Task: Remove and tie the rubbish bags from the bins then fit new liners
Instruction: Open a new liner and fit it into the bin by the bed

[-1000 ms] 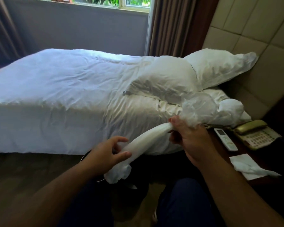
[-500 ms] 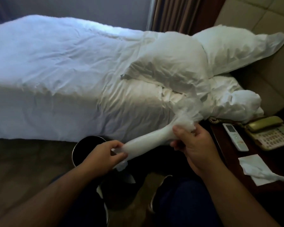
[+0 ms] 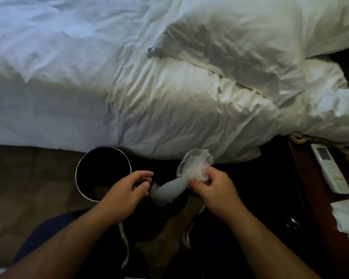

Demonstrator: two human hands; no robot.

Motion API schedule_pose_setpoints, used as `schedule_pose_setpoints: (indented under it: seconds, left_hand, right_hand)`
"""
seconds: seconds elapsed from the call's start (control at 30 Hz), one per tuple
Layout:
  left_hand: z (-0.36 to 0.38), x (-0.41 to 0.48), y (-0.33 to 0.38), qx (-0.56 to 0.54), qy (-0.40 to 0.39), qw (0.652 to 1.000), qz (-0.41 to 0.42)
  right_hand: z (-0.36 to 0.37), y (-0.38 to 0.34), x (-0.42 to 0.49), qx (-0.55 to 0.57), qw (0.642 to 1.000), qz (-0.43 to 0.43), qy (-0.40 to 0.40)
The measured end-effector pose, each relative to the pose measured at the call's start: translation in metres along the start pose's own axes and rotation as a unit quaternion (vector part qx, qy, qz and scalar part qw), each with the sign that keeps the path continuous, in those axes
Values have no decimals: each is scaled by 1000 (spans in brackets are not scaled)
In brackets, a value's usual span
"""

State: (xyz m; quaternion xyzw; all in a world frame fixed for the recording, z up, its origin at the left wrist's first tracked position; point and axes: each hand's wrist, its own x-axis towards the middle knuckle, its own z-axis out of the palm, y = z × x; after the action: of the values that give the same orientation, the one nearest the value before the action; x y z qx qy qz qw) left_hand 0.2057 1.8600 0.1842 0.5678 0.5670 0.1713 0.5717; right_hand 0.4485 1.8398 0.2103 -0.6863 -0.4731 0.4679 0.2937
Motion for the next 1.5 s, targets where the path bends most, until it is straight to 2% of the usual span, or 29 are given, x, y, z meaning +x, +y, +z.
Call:
schedule_pose_setpoints:
  seconds: [0.2,0.3,0.37,0.47,0.57,0.63,0.73,0.83,0.9,0.97,1.03,1.1,1.17,1.23,1.27,1.33,1.4,1.5]
  left_hand:
    - [12,26,-4,-116,-37,991,-53]
    - [20,44,-10,-83,-66,993,-55]
    - [26,54,-18,-3,-58,997,-44]
    - [29,65,-31,91,-12,995,-44]
    - [22,73,-36,108,47,991,-71]
    - [17,77,-42,125,84,985,-85]
    - [9,79,-49,165,143,969,-118]
    - [1,79,-53,177,186,958,-127]
    - [-1,79,-54,181,181,957,-139]
    - [1,76,-52,214,136,953,-166]
    - [8,72,-51,303,142,935,-116]
    - [17,68,-36,315,176,931,49]
    - [27,64,-19,301,97,933,174]
    - [38,63,-19,335,4,919,210]
    - [43,64,-25,362,-13,907,213]
    - [50,70,-36,427,-11,884,188]
    - [52,73,-39,488,-9,867,98]
    - [47,75,-48,505,-13,863,-13]
  right_hand:
    - [33,52,40,-172,979,35,-102]
    - [46,64,49,-267,956,21,-118]
    - [52,65,53,-301,947,12,-115]
    - [53,65,58,-289,952,37,-97]
    - [45,60,64,-249,955,110,-117]
    - [38,62,67,-205,964,127,-113]
    - [32,71,70,-131,982,118,-67]
    - [28,78,74,-121,987,111,-5]
    - [27,79,75,-136,985,106,5]
    - [30,81,73,-161,981,104,-14]
    - [35,82,72,-150,982,105,-36]
    - [40,80,70,-139,984,96,-51]
    - [44,77,70,-137,985,82,-60]
    - [46,77,70,-137,986,67,-61]
    - [47,77,69,-135,987,60,-59]
    - [47,76,67,-114,991,49,-43]
    - [47,75,67,-91,995,37,-25]
    - [46,76,70,-70,997,9,21]
